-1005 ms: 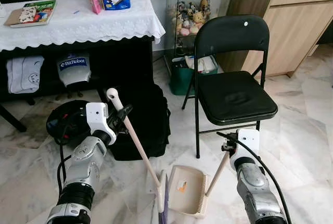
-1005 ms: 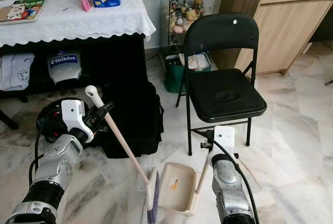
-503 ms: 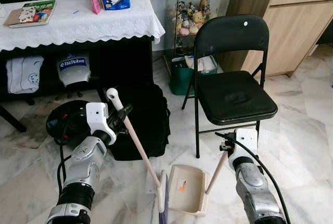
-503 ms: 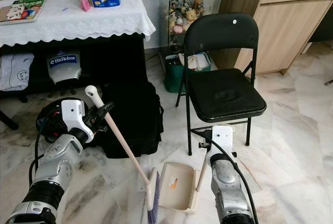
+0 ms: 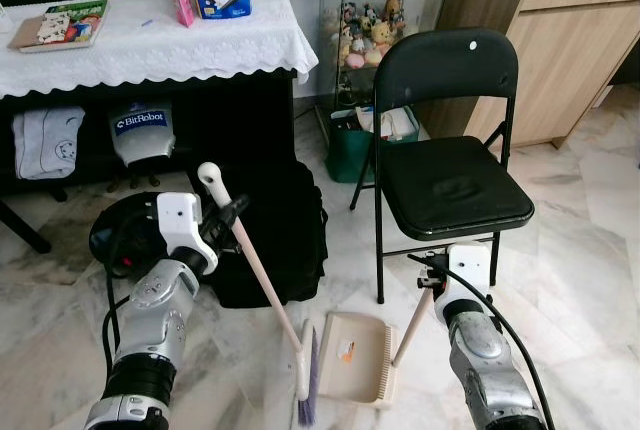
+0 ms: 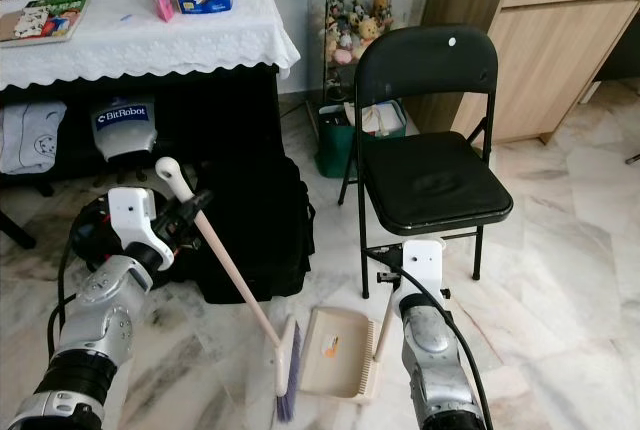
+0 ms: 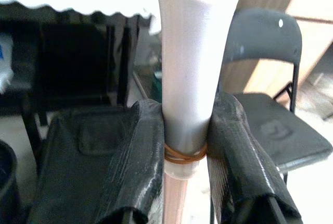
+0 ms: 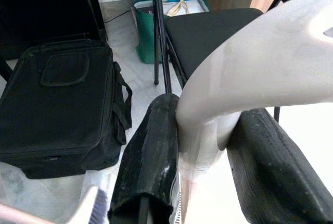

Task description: Sweep floor

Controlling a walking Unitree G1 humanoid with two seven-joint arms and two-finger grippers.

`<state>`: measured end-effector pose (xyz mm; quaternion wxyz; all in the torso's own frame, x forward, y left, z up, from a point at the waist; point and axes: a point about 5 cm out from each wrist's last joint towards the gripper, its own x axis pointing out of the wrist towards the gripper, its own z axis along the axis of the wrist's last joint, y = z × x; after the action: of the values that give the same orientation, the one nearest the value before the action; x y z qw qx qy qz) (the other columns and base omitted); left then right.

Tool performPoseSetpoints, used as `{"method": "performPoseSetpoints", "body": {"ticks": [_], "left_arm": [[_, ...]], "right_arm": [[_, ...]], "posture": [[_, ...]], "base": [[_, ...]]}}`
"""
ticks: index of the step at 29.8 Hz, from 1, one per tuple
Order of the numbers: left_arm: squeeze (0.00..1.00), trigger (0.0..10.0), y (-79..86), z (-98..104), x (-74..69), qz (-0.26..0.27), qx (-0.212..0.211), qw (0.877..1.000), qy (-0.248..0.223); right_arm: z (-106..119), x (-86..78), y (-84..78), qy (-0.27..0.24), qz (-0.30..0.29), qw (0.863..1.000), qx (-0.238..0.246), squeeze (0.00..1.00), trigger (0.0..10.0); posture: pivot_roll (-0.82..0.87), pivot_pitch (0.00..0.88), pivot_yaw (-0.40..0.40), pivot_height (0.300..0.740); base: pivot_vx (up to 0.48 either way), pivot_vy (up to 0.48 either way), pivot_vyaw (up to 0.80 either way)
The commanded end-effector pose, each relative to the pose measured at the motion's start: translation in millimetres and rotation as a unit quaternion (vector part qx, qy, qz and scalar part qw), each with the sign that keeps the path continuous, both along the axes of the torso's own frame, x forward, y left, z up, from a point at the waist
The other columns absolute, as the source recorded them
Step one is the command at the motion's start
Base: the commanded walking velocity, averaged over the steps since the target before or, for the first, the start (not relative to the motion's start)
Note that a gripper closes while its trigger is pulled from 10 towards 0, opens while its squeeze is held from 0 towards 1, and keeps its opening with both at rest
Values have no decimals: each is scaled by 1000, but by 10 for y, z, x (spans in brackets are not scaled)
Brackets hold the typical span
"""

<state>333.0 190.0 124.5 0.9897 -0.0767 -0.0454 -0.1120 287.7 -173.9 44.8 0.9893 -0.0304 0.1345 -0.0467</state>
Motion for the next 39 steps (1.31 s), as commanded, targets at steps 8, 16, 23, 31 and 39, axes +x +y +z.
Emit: {"method": "performPoseSetpoints", "body": {"ticks": [8,16,23,31,39], "left_arm": [[0,10000,91,271,4,34,28,997,-63],[0,10000,174,233,-16,76,77,992,-59],[0,10000,196,140,-43,87,84,991,-48],[0,10000,141,-23,-40,101,99,990,-26],[0,10000,102,-153,-22,111,93,989,-8]], "right_arm": [[116,36,47,-33,3,999,5,0,10000],[125,41,71,-38,7,999,10,0,10000],[123,39,64,-38,9,999,10,0,10000],[95,36,17,-27,9,1000,3,0,10000],[93,39,-13,-25,0,1000,2,0,10000]], "posture": [[-62,66,-19,740],[-64,72,-16,740],[-66,75,-16,740],[-68,79,-19,740],[-71,82,-18,740]], "base": [[0,0,0],[0,0,0],[0,0,0],[0,0,0],[0,0,0]]}}
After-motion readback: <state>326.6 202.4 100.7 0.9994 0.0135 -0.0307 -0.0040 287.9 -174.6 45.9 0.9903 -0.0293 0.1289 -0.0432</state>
